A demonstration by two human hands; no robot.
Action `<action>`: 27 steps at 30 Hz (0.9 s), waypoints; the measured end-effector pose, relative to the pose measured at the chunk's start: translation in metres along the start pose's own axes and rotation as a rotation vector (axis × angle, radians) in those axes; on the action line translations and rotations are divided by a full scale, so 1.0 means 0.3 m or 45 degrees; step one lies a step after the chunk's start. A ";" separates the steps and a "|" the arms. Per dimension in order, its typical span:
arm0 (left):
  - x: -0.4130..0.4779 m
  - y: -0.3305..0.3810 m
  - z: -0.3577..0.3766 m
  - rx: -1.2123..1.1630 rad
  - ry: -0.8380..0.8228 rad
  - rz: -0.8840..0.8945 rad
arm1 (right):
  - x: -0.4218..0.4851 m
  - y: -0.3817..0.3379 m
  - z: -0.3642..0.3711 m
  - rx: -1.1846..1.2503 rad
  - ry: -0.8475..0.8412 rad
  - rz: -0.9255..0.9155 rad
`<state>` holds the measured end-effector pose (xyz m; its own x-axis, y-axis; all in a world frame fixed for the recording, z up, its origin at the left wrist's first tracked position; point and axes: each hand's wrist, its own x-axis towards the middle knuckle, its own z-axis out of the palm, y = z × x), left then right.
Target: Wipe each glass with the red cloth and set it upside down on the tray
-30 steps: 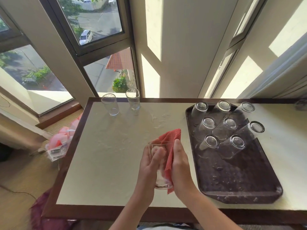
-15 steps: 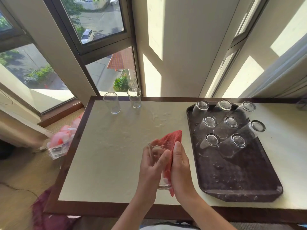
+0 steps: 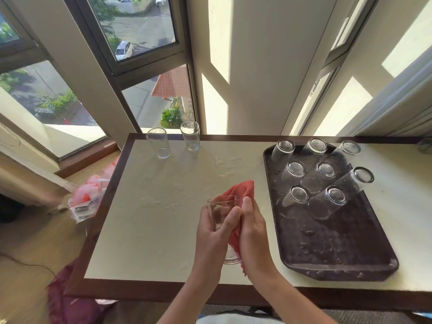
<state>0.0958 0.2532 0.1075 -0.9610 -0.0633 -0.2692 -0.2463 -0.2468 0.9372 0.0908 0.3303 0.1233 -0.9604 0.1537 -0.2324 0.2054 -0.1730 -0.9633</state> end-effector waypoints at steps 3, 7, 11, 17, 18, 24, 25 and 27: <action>0.011 -0.001 -0.013 -0.033 0.040 -0.033 | -0.050 0.028 0.004 -0.240 -0.024 -0.196; 0.010 0.007 -0.016 -0.054 0.067 -0.024 | -0.085 0.075 -0.006 -0.462 -0.005 -0.412; -0.005 -0.001 0.000 -0.034 -0.005 -0.021 | -0.038 0.027 -0.001 0.021 -0.001 0.029; -0.002 -0.037 -0.010 0.068 0.011 0.158 | 0.027 0.011 -0.051 0.572 0.014 0.831; 0.000 -0.042 -0.013 0.067 0.011 0.203 | 0.028 0.012 -0.056 0.627 0.002 0.865; 0.020 -0.059 -0.041 0.280 -0.181 0.420 | 0.031 0.050 -0.100 0.478 -0.070 0.869; 0.027 -0.054 -0.045 0.357 -0.186 0.464 | 0.032 0.060 -0.108 0.435 -0.052 0.860; 0.047 -0.039 -0.065 0.521 -0.155 0.535 | 0.030 0.063 -0.119 0.430 0.018 0.855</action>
<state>0.0876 0.2364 0.0886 -0.9881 0.0421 0.1479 0.1529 0.1691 0.9737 0.0927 0.3631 0.0982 -0.6460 -0.0780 -0.7594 0.6752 -0.5224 -0.5207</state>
